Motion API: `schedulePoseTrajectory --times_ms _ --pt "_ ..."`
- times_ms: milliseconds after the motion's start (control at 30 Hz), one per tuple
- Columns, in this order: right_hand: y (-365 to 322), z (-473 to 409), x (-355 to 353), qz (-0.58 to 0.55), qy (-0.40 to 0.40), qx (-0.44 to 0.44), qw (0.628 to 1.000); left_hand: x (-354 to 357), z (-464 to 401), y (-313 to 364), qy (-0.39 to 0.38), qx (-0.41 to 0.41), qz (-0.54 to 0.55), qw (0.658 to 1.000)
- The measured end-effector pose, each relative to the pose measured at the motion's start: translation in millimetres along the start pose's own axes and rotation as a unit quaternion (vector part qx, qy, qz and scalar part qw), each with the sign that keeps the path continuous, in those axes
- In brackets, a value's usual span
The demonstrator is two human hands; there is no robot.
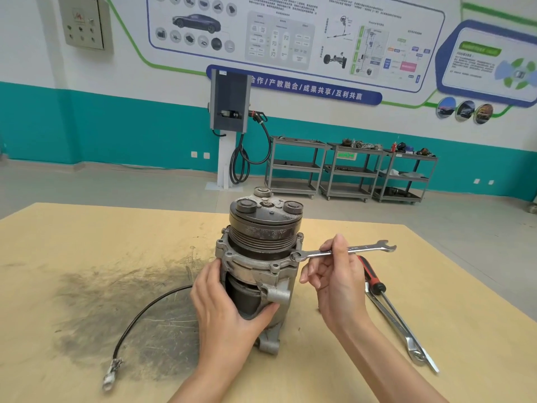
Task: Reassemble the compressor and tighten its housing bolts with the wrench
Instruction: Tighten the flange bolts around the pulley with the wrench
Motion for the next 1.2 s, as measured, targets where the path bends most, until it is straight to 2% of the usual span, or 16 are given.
schedulePoseTrajectory --times_ms 167,300,400,467,600,633,700,767,833,933,1000,1033,1100,1200 --pt "-2.8 12.3 -3.2 0.079 0.027 -0.098 0.992 -0.8 0.4 1.0 -0.006 -0.005 -0.003 1.000" --pt "-13.7 28.3 7.5 0.230 0.000 -0.246 0.942 -1.2 0.2 1.8 -0.002 -0.001 -0.006 1.000" --pt "-20.7 38.8 22.1 0.364 -0.009 -0.339 0.867 -1.8 -0.1 2.1 0.000 0.004 -0.003 1.000" --pt "-25.4 43.3 30.8 0.452 -0.008 -0.392 0.801 -0.8 -0.2 1.8 -0.003 0.005 -0.005 1.000" --pt "-34.3 46.2 52.3 0.632 0.035 -0.473 0.613 -1.6 0.0 4.2 -0.006 -0.011 0.011 1.000" --pt "-36.0 46.5 58.2 0.662 0.047 -0.475 0.577 -2.3 0.2 4.6 -0.003 -0.016 0.019 1.000" --pt "-37.4 46.1 68.2 0.702 0.059 -0.466 0.535 -2.1 -0.3 4.4 -0.004 -0.022 0.026 0.999" --pt "-36.6 45.2 73.7 0.722 0.052 -0.453 0.521 -1.2 -0.9 3.7 -0.003 -0.005 0.005 1.000" --pt "-35.6 45.6 75.2 0.722 0.040 -0.448 0.525 -0.3 -1.2 1.6 -0.001 -0.002 -0.007 1.000" --pt "-37.2 54.2 74.2 0.683 0.025 -0.489 0.542 -2.0 -1.2 3.6 -0.004 -0.017 0.021 1.000" --pt "-39.9 60.7 71.8 0.633 -0.008 -0.513 0.580 -3.7 -0.8 7.3 0.004 -0.014 0.023 1.000" --pt "-42.1 62.7 68.6 0.592 -0.023 -0.517 0.618 -4.5 -0.4 8.6 0.006 -0.017 0.020 1.000" --pt "-49.0 60.9 59.3 0.468 -0.031 -0.505 0.725 -5.5 0.0 8.9 0.002 -0.023 0.017 1.000" --pt "-56.8 40.0 44.6 0.325 0.033 -0.393 0.860 -6.9 0.1 8.4 -0.006 -0.019 -0.004 1.000"
Point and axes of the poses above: each hand's wrist, its own z-axis away from the middle knuckle, its own x-axis out of the palm, y = z × x, the point moved 4 cm from there along -z, towards the middle knuckle, and after that the axes turned 3 degrees about x, right-handed, at the moved point
